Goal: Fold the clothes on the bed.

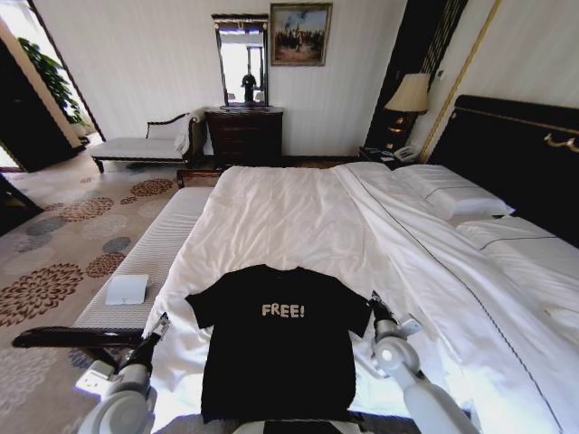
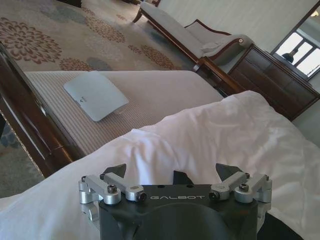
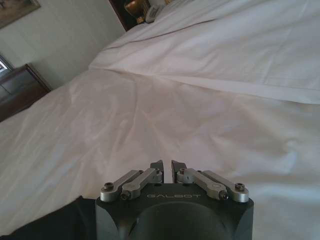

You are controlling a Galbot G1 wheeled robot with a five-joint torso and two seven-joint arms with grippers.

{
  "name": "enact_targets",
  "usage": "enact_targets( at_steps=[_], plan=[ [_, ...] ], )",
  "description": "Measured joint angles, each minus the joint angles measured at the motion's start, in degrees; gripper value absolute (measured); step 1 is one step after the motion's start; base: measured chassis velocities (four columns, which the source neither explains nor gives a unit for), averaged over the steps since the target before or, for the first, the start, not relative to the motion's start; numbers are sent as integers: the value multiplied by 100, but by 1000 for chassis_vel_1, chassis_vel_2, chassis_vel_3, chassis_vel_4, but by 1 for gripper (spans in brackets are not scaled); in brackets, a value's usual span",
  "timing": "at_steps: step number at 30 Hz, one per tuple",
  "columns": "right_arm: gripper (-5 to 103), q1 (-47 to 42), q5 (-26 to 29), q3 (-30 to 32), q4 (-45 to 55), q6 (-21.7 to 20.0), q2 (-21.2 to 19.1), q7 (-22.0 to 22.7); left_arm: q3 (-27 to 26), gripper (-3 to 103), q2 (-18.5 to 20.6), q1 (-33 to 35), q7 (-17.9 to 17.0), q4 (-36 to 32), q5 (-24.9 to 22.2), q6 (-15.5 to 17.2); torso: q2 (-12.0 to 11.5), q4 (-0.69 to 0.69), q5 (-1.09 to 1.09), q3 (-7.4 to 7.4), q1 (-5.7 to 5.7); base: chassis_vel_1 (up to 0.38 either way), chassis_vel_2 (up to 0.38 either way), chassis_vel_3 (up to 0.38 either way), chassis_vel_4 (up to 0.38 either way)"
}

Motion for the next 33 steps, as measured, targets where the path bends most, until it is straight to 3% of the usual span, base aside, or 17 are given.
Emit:
enact_targets(
  at_steps=[2,4,11,13,14,17,20,23,27,29,32,33],
  plan=[
    [18,28,103,-13,-135,-69,-93,4,71,100,-27,53,1,-38,17,1,0,0,0,0,0,0,0,0,0],
    [18,47,161,-27,-192,-93,-126,4,102,100,-38,71,2,-44,31,-2,0,0,-1,0,0,0,0,0,0],
    [50,247,454,-310,-594,-204,-201,-77,154,100,-50,89,10,-18,69,-20,0,1,-1,0,0,0,0,0,0],
    [50,262,448,-340,-640,-206,-200,-94,150,100,-34,84,10,-8,66,-21,0,2,-1,0,0,0,0,0,0],
    [61,262,420,-362,-704,-207,-189,-128,153,100,9,62,11,20,61,-21,0,1,-1,0,0,0,0,0,0],
    [66,228,361,-349,-745,-202,-159,-163,172,100,62,28,11,66,57,-22,0,0,-2,0,0,0,0,0,0],
    [50,213,305,-337,-762,-187,-115,-196,166,100,106,23,11,112,44,-22,0,0,-2,0,0,0,0,0,0],
    [44,215,283,-338,-775,-169,-90,-222,155,100,127,23,11,114,32,-22,0,0,-2,0,0,0,0,0,0],
    [23,292,308,-335,-788,-65,22,-345,154,100,187,-29,3,120,23,-19,0,1,-1,0,0,0,0,0,0],
    [23,312,327,-332,-788,-63,45,-345,162,100,193,-43,-5,128,23,-14,0,1,-1,0,0,0,0,0,0],
    [7,348,339,-326,-778,-63,118,-345,219,100,207,-91,-34,154,39,0,0,1,-1,0,0,0,0,0,0],
    [7,348,339,-322,-768,-63,130,-345,230,100,211,-100,-38,155,43,3,0,1,-1,0,0,0,0,0,0]
  ],
)
